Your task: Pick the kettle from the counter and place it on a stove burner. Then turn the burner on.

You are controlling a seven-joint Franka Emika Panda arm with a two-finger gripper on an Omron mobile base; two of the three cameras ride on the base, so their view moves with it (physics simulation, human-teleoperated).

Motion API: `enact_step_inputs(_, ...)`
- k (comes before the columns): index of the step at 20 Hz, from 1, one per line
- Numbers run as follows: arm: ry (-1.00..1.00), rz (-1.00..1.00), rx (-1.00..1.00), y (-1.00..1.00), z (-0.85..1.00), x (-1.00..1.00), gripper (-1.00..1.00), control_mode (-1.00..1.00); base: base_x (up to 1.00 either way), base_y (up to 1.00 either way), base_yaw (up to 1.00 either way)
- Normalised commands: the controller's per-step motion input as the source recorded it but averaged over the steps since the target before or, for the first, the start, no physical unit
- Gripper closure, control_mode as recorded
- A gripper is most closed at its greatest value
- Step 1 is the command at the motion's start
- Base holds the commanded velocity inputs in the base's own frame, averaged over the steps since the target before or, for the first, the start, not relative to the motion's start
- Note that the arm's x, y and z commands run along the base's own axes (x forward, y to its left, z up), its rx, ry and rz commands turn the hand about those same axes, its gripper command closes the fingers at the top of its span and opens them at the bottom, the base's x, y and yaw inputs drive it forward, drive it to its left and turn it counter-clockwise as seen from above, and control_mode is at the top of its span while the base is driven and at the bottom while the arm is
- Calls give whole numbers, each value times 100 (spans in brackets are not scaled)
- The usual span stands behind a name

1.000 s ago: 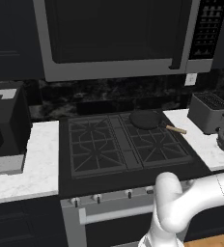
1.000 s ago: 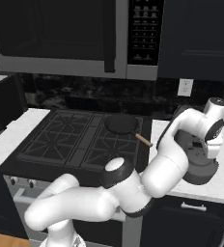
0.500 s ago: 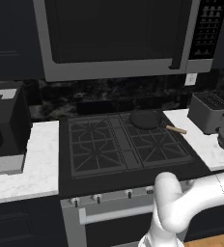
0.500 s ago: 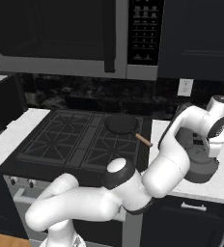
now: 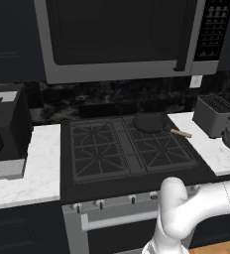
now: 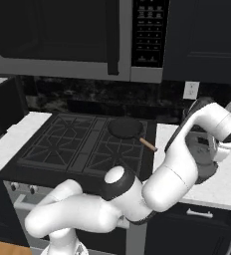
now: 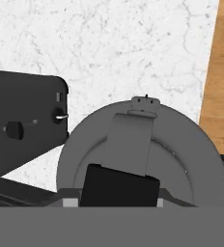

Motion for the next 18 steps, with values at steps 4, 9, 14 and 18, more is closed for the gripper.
enact_step_inputs(4,-3,-7,16,100,51,-37,100,-100,0,0,0)
enact_step_inputs(9,0,-7,5,100,60,-3,100,-100,0,0,0)
enact_step_inputs(14,0,0,0,100,61,-8,100,-100,0,0,0)
enact_step_inputs(18,0,0,0,100,52,-12,100,-100,0,0,0)
